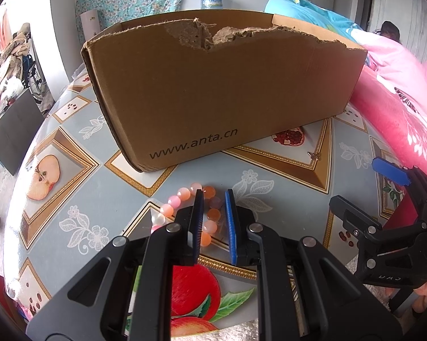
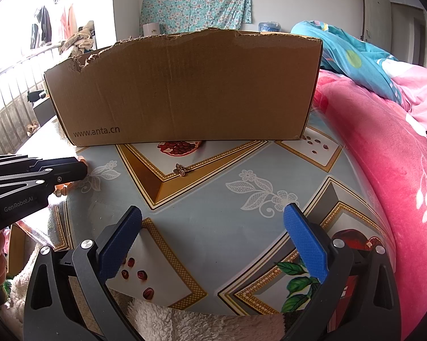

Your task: Organize jewelry

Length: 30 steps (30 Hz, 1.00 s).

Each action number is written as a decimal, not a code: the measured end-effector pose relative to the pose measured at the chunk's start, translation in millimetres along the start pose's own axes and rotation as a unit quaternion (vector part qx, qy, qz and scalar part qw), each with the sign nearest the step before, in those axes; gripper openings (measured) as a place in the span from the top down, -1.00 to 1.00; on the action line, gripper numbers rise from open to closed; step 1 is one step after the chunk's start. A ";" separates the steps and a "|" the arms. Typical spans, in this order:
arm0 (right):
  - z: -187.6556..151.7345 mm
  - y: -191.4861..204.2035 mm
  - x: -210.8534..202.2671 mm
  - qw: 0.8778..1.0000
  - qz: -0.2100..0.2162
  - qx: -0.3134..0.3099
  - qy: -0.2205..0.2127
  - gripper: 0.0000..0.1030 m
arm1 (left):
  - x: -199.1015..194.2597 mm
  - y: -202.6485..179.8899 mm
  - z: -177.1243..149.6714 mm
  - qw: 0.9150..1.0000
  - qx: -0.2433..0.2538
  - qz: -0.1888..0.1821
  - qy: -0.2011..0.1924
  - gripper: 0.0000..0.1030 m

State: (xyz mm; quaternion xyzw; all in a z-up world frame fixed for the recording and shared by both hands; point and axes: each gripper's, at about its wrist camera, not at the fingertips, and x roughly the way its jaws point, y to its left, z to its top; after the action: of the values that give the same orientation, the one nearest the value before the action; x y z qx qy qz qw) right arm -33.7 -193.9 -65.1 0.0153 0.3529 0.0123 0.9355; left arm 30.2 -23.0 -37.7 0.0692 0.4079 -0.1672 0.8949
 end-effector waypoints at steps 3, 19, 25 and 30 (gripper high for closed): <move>-0.3 -0.1 0.0 1.000 0.000 0.000 0.000 -0.88 | 0.0 -0.4 -0.2 1.000 0.001 0.000 -0.001 0.73; -1.2 3.7 -1.0 1.000 -0.007 0.005 0.003 -0.88 | -1.5 3.7 -0.3 1.000 -0.003 -0.005 0.000 0.73; -1.2 5.5 -1.8 1.000 -0.009 0.007 0.003 -0.88 | -0.6 2.0 0.9 1.000 -0.003 -0.003 0.002 0.73; 1.1 5.9 -1.7 1.000 -0.011 0.010 0.010 -0.88 | 1.0 -1.9 2.7 1.000 -0.002 0.005 0.006 0.73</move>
State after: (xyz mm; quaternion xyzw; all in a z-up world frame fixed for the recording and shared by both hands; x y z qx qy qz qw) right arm -34.3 -188.1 -62.9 0.0208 0.3626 -0.0019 0.9317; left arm 32.1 -25.8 -36.6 0.0699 0.4131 -0.1616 0.8935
